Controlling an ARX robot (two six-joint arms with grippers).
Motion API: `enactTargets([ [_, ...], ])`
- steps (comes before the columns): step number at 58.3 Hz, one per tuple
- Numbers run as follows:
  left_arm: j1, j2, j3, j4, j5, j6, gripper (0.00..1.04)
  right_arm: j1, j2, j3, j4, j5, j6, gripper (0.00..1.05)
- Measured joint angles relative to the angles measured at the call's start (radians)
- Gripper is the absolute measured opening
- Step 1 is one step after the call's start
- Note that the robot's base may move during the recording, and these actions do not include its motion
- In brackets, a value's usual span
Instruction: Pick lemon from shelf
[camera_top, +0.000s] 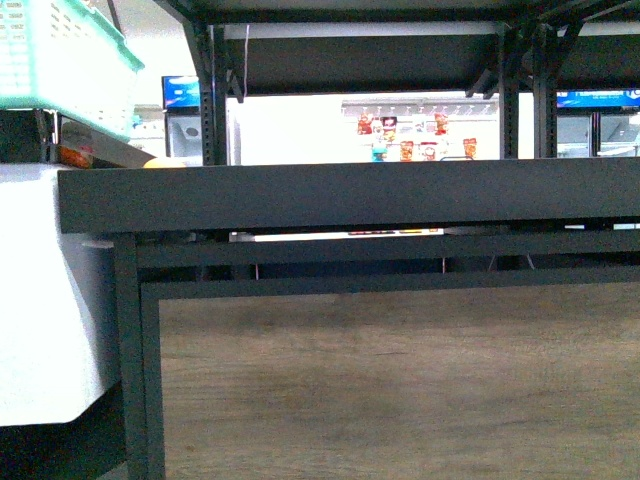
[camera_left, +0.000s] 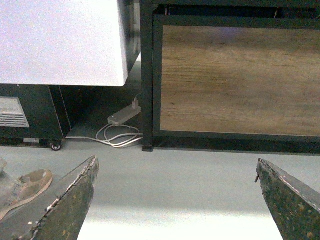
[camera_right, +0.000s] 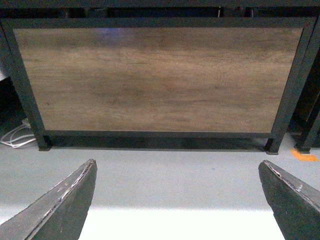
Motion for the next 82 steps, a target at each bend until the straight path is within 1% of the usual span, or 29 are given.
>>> enactTargets([
  [82, 0.0, 0.0, 0.0, 0.0, 0.0, 0.0, 0.97, 0.0, -0.001, 0.0, 0.0, 0.0, 0.0, 0.97],
])
